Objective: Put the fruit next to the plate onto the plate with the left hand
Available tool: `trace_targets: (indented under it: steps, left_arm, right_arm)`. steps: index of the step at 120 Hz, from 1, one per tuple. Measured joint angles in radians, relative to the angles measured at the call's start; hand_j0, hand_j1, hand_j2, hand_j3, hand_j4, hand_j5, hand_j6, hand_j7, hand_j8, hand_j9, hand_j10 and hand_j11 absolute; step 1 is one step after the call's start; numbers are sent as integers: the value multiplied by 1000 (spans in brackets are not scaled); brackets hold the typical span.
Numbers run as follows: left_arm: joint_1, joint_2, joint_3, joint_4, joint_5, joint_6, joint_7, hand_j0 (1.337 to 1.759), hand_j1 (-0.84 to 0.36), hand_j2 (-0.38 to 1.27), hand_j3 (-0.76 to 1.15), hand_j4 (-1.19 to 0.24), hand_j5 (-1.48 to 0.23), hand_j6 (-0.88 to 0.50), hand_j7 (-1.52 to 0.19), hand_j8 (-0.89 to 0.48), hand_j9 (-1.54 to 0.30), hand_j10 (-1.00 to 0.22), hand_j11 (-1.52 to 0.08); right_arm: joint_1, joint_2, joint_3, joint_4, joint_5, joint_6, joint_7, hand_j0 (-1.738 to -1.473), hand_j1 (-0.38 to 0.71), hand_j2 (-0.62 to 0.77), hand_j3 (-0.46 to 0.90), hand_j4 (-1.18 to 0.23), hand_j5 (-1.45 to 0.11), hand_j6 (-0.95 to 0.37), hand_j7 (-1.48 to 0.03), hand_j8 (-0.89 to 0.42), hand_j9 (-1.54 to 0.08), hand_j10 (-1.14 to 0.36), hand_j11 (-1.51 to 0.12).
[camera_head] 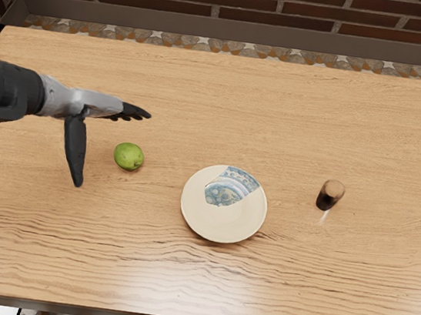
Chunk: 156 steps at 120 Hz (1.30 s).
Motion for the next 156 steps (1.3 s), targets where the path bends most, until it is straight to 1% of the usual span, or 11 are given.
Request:
trace_targets:
  steps: [10,21,37,53,64,74,83,100,117,128,156]
  left_arm:
    - [0,-41,30,-34,127,83,0,1658,340,3,0,-11,-11,-11,-11,-11,-11,-10,-11]
    - [0,-70,71,-52,263,208,0,1658,340,3,0,-11,-11,-12,-11,-11,-11,-10,-11]
    - [2,-93,134,-59,349,334,0,1658,340,3,0,-11,-11,-12,-11,-11,-11,-10,-11]
    - [18,-122,190,-58,374,420,0,1658,340,3,0,-11,-11,-12,-11,-12,-11,-11,-11]
    - [40,-142,206,-48,379,461,0,1658,340,4,0,-12,-12,-13,-12,-12,-12,-11,-11]
    - [41,-150,213,-39,381,522,0,1658,340,4,0,-12,-12,-13,-12,-13,-12,-12,-12]
    - [43,-206,221,0,383,558,0,1658,340,4,0,-12,-12,-13,-12,-13,-12,-11,-12]
    - [51,-208,232,44,384,584,0,1658,339,4,0,-12,-13,-13,-12,-13,-12,-11,-12]
    - [66,-206,240,63,392,610,0,1658,324,6,0,-25,-29,-26,-29,-25,-29,-24,-28]
    - [66,-203,255,68,403,641,0,1658,296,11,0,-48,-59,-49,-59,-49,-59,-48,-59]
    - [66,-203,282,70,411,668,0,1658,161,34,0,-161,-206,-162,-206,-162,-206,-161,-205]
  right_arm:
    - [0,0,0,0,0,0,0,-1658,-331,-3,0,-15,-20,-15,-20,-15,-20,-15,-20]
    - [0,0,0,0,0,0,0,-1658,-331,-3,0,-15,-20,-15,-20,-15,-20,-15,-20]
    - [0,0,0,0,0,0,0,-1658,-331,-3,0,-15,-20,-15,-20,-15,-20,-15,-20]
    - [0,0,0,0,0,0,0,-1658,-331,-3,0,-15,-20,-15,-20,-15,-20,-15,-20]
    - [0,0,0,0,0,0,0,-1658,-331,-3,0,-15,-20,-15,-20,-15,-20,-15,-20]
    - [0,0,0,0,0,0,0,-1658,-331,-3,0,-15,-20,-15,-20,-15,-20,-15,-20]
    - [0,0,0,0,0,0,0,-1658,-331,-3,0,-15,-20,-15,-20,-15,-20,-15,-20]
    - [0,0,0,0,0,0,0,-1658,-331,-3,0,-15,-20,-15,-20,-15,-20,-15,-20]
    - [0,0,0,0,0,0,0,-1658,-331,-3,0,-15,-20,-15,-20,-15,-20,-15,-20]
    - [0,0,0,0,0,0,0,-1658,-331,-3,0,-15,-20,-15,-20,-15,-20,-15,-20]
    - [0,0,0,0,0,0,0,-1658,-331,-3,0,-15,-20,-15,-20,-15,-20,-15,-20]
